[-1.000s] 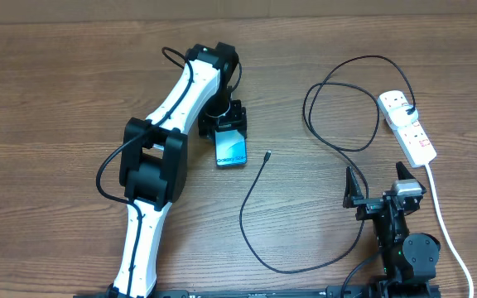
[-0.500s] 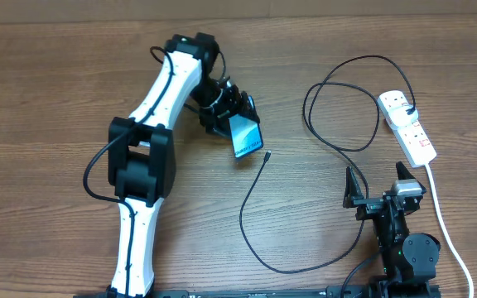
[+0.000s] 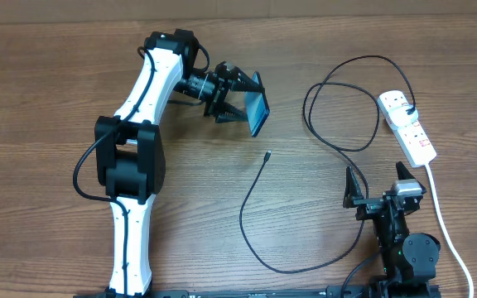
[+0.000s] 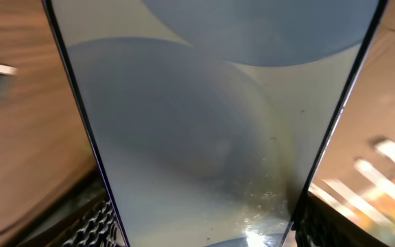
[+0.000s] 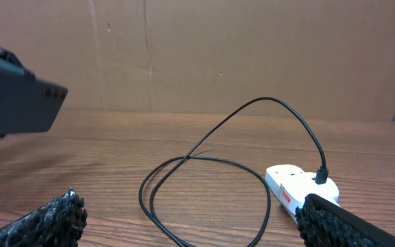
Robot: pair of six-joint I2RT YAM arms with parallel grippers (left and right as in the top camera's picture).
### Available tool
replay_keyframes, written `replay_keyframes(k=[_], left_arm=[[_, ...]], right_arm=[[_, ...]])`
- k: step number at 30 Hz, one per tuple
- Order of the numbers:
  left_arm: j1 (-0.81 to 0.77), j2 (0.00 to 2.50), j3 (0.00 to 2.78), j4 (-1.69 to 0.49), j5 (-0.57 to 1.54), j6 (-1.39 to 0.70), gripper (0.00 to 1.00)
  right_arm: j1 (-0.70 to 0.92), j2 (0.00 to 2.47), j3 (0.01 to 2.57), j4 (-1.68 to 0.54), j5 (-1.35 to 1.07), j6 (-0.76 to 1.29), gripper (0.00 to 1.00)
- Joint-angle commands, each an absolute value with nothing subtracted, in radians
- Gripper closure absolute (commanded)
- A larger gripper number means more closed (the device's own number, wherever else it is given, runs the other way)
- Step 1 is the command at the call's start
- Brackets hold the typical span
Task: Plug charger to phone and switch on socket
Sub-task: 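Lift the smartphone with the left gripper and tilt it upright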
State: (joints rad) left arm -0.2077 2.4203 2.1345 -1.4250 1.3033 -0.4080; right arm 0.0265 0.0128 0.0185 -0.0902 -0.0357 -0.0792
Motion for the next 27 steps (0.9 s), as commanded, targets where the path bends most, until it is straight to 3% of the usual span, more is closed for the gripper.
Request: replay_keyframes(k=[1, 27], left_arm=[[-0.204, 2.416, 2.163, -1.422, 1.538, -0.380, 0.32], [-0.125, 2.416, 2.163, -1.496, 1.582, -0.381, 0.37]], right_arm=[[0.023, 0.003, 0.009, -0.084, -0.027, -0.083, 0.00], [0.023, 0.003, 0.009, -0.084, -0.027, -0.083, 0.00]])
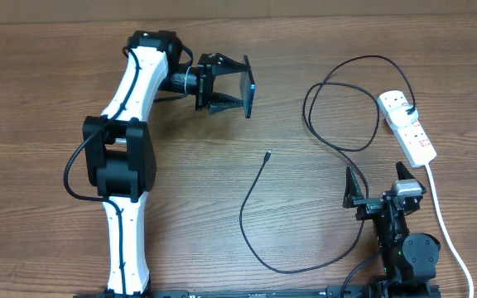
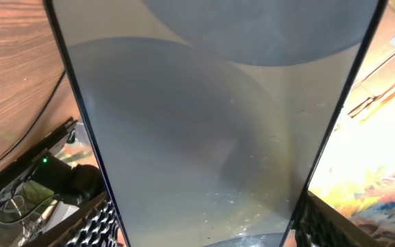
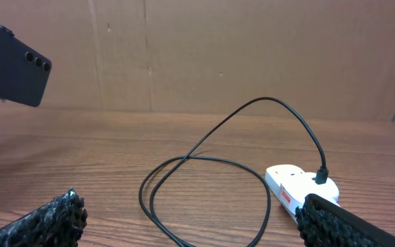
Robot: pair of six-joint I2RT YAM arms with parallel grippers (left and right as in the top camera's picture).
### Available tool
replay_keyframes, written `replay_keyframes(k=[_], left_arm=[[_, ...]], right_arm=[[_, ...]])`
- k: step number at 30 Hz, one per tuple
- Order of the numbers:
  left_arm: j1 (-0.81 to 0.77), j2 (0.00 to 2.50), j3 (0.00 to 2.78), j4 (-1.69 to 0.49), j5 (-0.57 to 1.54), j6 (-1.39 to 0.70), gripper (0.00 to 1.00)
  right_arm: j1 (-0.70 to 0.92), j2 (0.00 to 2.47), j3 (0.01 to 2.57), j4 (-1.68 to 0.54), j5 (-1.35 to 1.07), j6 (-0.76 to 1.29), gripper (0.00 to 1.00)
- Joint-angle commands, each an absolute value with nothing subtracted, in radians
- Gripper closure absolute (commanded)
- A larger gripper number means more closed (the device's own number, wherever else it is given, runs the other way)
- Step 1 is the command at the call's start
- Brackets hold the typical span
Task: Plug charger to phone and switch on socket
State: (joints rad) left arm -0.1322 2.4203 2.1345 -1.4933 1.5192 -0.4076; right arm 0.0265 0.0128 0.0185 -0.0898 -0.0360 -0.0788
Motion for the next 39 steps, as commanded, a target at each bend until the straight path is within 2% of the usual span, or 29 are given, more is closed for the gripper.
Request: replay_keyframes(k=[1, 5, 11, 14, 18, 21, 27, 33, 36, 39], left_arm=[[-0.123, 2.416, 2.163, -1.496, 1.583, -0.381, 0.37], [-0.123, 2.416, 2.163, -1.496, 1.583, -0.381, 0.36], [-0.123, 2.416, 2.163, -1.496, 1.583, -0.381, 0.36], [-0.123, 2.416, 2.163, -1.496, 1.583, -0.381, 0.36], [-0.123, 2.416, 2.163, -1.503, 1.583, -0.381, 0.36], [-0.123, 2.416, 2.163, -1.530, 1.583, -0.381, 0.36], [-0.122, 2.416, 2.163, -1.533, 1.583, -0.380, 0.36], [-0.122, 2.416, 2.163, -1.537, 1.583, -0.377, 0.36], [-0.122, 2.416, 2.163, -1.553, 1.583, -0.377, 0.36], [-0.122, 2.416, 2.163, -1.573, 1.583, -0.377, 0.36]], right_arm=[[0.023, 0.003, 0.009, -0.084, -0.027, -0.083, 0.00], [0.024, 0.003, 0.009, -0.069, -0.066, -0.075, 0.00], [0.026, 0.003, 0.008, 0.024, -0.713, -0.075, 0.00], [0.026, 0.003, 0.008, 0.062, -0.875, -0.071, 0.00], [0.023, 0.003, 0.009, 0.175, -0.822, 0.162, 0.00], [0.023, 0.003, 0.018, 0.221, -0.800, 0.217, 0.00], [0.011, 0.033, 0.163, -0.032, -0.672, 0.205, 0.00], [-0.011, 0.194, 0.419, -0.419, -0.397, 0.170, 0.00], [-0.011, 0.308, 0.531, -0.501, -0.351, 0.124, 0.00], [-0.010, 0.387, 0.568, -0.469, -0.419, 0.131, 0.00]])
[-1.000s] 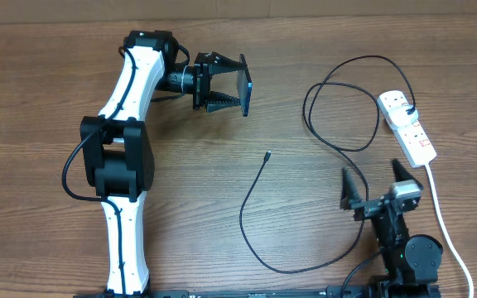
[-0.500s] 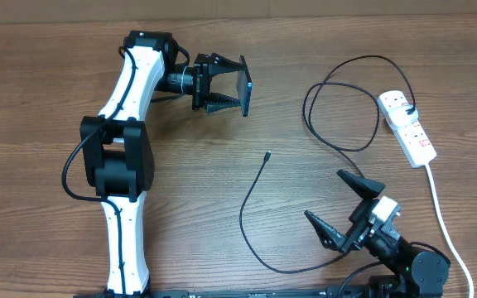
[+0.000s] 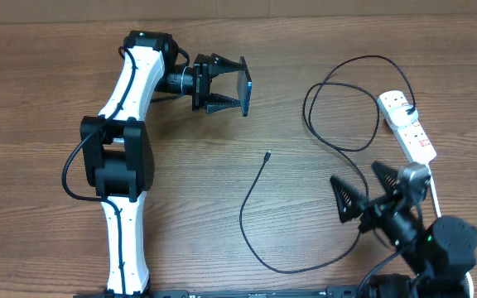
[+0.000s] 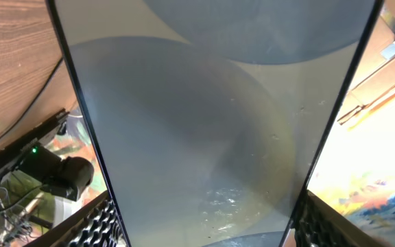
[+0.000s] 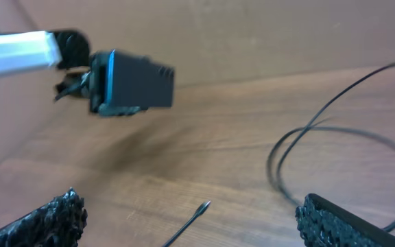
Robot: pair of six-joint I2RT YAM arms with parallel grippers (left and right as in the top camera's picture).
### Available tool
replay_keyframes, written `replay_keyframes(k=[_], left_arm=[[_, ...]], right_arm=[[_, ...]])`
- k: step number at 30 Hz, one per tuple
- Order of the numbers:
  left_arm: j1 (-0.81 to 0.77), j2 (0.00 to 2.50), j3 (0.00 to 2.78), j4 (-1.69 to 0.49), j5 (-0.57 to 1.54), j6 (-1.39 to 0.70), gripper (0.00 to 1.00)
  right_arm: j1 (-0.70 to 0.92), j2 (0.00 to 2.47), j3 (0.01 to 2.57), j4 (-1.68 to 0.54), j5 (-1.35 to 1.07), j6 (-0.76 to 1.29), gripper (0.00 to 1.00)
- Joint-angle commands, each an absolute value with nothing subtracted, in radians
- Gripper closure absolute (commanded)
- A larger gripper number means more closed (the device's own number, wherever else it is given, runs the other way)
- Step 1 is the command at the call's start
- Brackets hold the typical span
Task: Plug charger to phone and switch on socket
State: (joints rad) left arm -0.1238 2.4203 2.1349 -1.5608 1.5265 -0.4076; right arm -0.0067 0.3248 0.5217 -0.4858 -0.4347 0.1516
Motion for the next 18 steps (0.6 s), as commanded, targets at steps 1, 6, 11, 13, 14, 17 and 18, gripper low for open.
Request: replay_keyframes(k=[1, 6, 11, 13, 14, 17, 18], left_arm=[[-0.122, 2.416, 2.163, -1.574, 1.583, -0.378, 0.36], [-0.122, 2.416, 2.163, -1.607, 1.583, -0.377, 0.36], [-0.122, 2.416, 2.163, -1.630, 1.583, -0.377, 0.36], [-0.122, 2.416, 2.163, -1.631, 1.583, -0.377, 0.36], [-0.122, 2.416, 2.163, -1.633, 1.583, -0.377, 0.36], [-0.122, 2.416, 2.163, -1.655, 1.583, -0.377, 0.36], [-0.122, 2.416, 2.163, -1.655, 1.582, -0.377, 0.36]], right_arm=[[-0.010, 0.410, 0.568, -0.457, -0.485, 0.147, 0.00], [-0.010, 0.485, 0.568, -0.450, -0.748, 0.161, 0.00], [-0.010, 0.532, 0.568, -0.387, -0.756, 0.224, 0.00], [-0.010, 0.540, 0.568, -0.379, -0.721, 0.272, 0.00], [-0.010, 0.540, 0.568, -0.384, -0.686, 0.294, 0.00], [-0.010, 0.541, 0.568, -0.435, -0.524, 0.359, 0.00], [-0.010, 0.541, 0.568, -0.461, -0.466, 0.384, 0.00]])
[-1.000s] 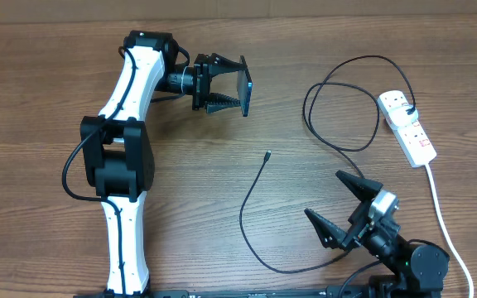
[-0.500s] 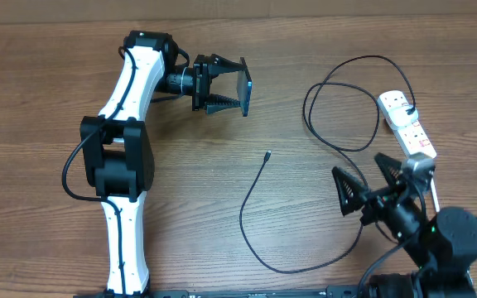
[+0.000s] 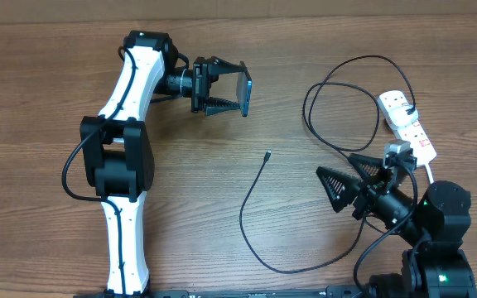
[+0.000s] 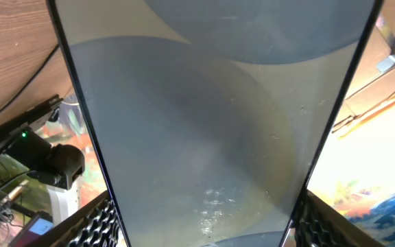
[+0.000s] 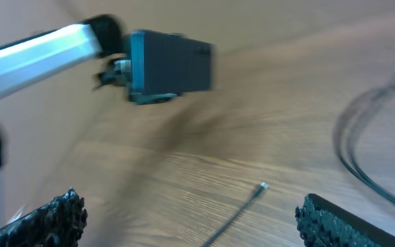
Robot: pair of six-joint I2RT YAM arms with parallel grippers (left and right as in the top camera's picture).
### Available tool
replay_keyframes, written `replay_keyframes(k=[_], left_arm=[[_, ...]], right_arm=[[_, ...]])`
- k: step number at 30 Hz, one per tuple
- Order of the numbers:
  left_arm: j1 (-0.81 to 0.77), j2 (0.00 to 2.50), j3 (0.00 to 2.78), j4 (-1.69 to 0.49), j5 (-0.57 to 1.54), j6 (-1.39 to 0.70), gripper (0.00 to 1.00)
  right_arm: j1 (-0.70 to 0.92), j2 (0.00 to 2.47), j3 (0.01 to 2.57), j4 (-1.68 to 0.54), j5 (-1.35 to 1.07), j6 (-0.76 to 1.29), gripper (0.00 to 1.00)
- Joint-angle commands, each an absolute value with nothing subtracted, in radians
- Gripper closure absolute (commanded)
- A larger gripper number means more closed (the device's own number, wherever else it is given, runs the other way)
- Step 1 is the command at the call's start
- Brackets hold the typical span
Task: Plug charger to phone and switch on socket
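Note:
My left gripper (image 3: 226, 87) is shut on the dark blue phone (image 3: 244, 85), held on edge above the table's far middle; its glass screen (image 4: 204, 116) fills the left wrist view between the fingers (image 4: 98, 223). The black charger cable (image 3: 251, 207) lies on the wood, its free plug tip (image 3: 268, 154) pointing toward the phone and showing in the right wrist view as well (image 5: 260, 186). The cable runs to the white socket strip (image 3: 407, 126) at the right. My right gripper (image 3: 344, 180) is open, hovering right of the plug tip, fingers (image 5: 46, 219) wide apart.
The cable makes a large loop (image 3: 346, 103) between the phone and the socket strip, and another bend (image 3: 288, 266) near the front edge. A white lead (image 3: 447, 232) trails from the strip toward the front right.
My right arm has moved further left toward the cable's plug tip, which now lies nearer the middle of its wrist view. The left gripper holds the phone in about the same place.
The left gripper held the phone tilted over the table's middle, then raised and turned it on edge further back, where it stays. The right gripper rested open at the front right, then lifted and swung left, and now hovers open near the plug tip.

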State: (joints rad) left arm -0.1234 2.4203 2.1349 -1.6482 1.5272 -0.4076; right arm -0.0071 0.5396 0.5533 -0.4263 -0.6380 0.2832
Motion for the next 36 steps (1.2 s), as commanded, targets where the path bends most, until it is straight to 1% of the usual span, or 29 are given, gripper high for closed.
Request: replay_keyframes(k=[1, 5, 8, 10, 13, 20, 26, 36], left_arm=[[-0.122, 2.416, 2.163, -1.655, 1.582, -0.377, 0.36], [-0.122, 2.416, 2.163, -1.657, 1.583, -0.377, 0.36], [-0.122, 2.416, 2.163, -1.657, 1.582, -0.377, 0.36], [-0.122, 2.416, 2.163, -1.657, 1.582, -0.378, 0.36], [-0.122, 2.416, 2.163, -1.678, 1.582, -0.381, 0.36], [-0.122, 2.416, 2.163, -1.691, 1.583, -0.381, 0.35], [-0.122, 2.416, 2.163, -1.691, 1.583, -0.381, 0.35], [-0.122, 2.416, 2.163, -1.691, 1.583, -0.381, 0.35]], right_arm=[[-0.010, 0.541, 0.568, -0.479, -0.429, 0.398, 0.00], [-0.010, 0.574, 0.612, -0.618, -0.251, 0.405, 0.01], [-0.010, 0.675, 0.712, -0.766, -0.101, 0.419, 0.00], [-0.010, 0.767, 0.786, -0.834, -0.072, 0.419, 0.00], [-0.010, 0.886, 0.865, -0.862, -0.107, 0.419, 0.01], [-0.010, 1.069, 0.887, -0.776, -0.477, 0.419, 0.00], [-0.010, 1.150, 0.887, -0.764, -0.495, 0.418, 0.00], [-0.009, 1.161, 0.887, -0.769, -0.491, 0.385, 0.00]])
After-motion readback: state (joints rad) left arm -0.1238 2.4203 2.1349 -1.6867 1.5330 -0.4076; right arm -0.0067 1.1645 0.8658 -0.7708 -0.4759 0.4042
